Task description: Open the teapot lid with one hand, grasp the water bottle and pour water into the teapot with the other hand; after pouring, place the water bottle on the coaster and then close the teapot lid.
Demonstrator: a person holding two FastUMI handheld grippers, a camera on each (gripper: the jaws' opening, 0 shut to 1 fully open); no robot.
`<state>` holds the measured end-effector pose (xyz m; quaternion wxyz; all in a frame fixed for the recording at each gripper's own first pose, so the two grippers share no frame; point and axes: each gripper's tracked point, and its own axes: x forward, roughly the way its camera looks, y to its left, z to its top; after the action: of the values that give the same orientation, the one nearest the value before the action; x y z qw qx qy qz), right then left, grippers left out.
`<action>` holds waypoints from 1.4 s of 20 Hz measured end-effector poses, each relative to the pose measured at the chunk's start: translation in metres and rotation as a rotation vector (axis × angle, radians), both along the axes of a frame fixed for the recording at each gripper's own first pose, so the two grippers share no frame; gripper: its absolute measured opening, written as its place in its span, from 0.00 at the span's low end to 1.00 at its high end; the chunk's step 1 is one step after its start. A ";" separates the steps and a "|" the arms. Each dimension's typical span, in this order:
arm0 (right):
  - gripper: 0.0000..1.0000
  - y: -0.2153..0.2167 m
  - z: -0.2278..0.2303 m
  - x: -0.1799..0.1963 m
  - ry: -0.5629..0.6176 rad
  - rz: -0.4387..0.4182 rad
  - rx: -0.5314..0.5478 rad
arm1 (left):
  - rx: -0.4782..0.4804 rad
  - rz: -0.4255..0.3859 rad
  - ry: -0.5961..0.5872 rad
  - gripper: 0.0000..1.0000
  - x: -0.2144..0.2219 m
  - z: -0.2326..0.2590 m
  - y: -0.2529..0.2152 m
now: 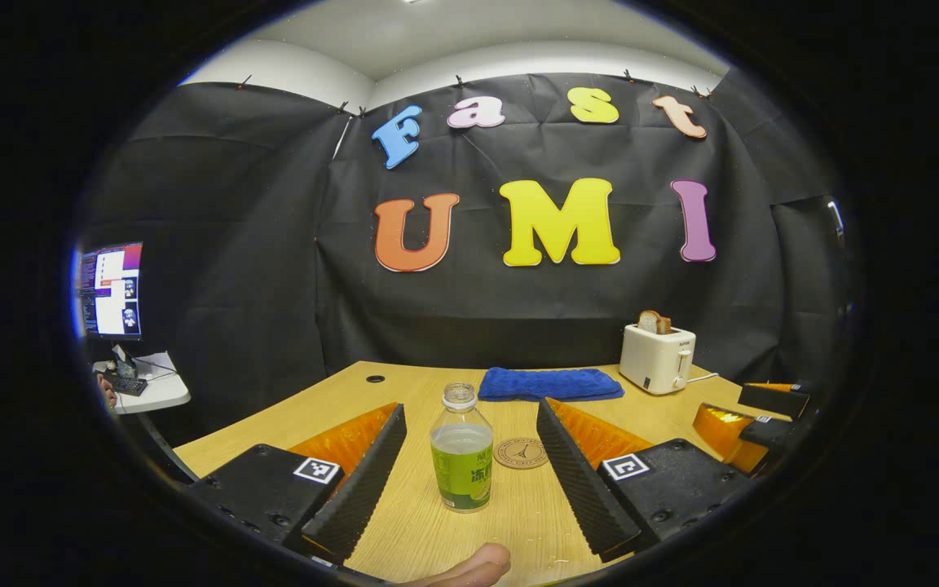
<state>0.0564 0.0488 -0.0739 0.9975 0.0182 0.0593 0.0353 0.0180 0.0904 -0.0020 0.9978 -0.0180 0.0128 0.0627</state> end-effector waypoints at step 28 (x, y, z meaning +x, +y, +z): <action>0.00 0.062 -0.066 0.064 0.043 0.166 -0.063 | 0.045 -0.040 0.057 1.00 0.023 -0.025 0.020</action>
<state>0.1200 0.1107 -0.1398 0.9897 -0.0173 0.0831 0.1154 0.0409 0.1103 -0.0269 0.9982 0.0063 0.0401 0.0433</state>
